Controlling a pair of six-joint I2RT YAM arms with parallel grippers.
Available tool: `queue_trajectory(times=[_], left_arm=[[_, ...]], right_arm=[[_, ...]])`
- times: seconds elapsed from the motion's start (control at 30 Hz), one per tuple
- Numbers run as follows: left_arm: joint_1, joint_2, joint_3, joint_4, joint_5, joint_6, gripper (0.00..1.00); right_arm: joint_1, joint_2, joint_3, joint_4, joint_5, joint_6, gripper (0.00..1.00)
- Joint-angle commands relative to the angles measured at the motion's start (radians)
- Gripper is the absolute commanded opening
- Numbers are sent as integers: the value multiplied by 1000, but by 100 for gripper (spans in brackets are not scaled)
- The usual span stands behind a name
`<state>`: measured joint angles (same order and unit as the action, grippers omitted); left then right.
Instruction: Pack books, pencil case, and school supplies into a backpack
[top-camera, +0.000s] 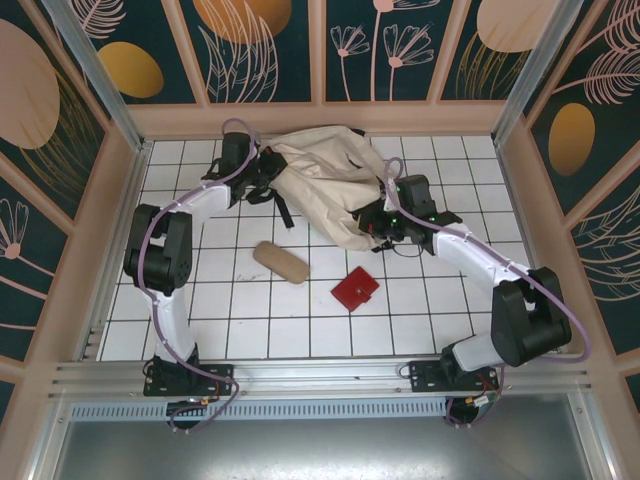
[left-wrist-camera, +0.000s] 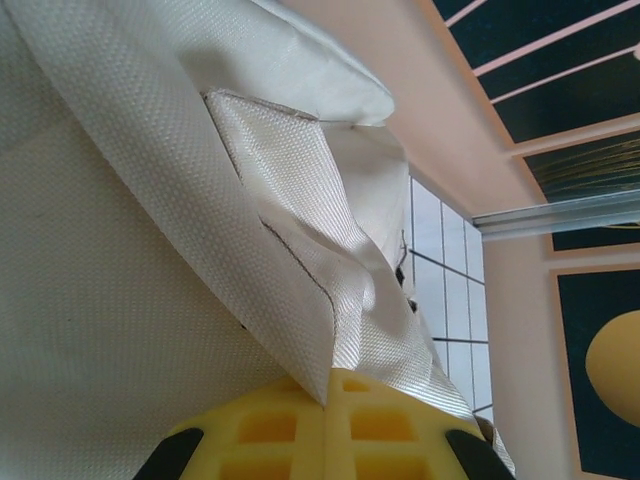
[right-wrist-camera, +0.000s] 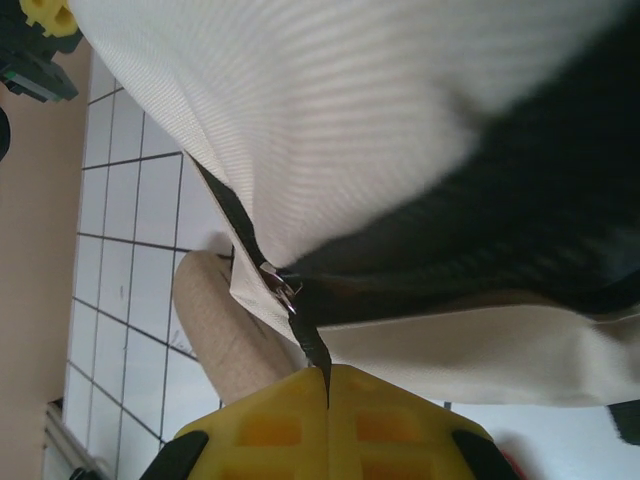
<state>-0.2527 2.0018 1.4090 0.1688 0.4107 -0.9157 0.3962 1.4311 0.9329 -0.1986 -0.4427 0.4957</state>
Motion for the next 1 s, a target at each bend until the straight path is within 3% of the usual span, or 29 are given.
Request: queue_trajectory(times=[0.0,0.1,0.23,0.33,0.53,0.77,0.97], left_arm=[[85,24,63,33,-138,60,0],[86,18,63,33,-69,57,2],[86,-68,-21,-3,-66,47,48],[87,-163,-125,-57,-101,50,68],[57,-331,-385,10,-14,-78,72],[-72,-366,-428,-19,45,-196,71],[-162,-319,-460,48,96,-340,68]], right_arm=[[-3,-8,36,-95,63,-42,0],[45,15,71,-26,8,-37,0],[130,95,137,51,-37,-18,0],[166,154,185,87,-54,-13,0],[204,252,271,111,-110,-29,0],[213,244,276,95,-127,-55,0],[208,139,159,43,-123,-74,0]])
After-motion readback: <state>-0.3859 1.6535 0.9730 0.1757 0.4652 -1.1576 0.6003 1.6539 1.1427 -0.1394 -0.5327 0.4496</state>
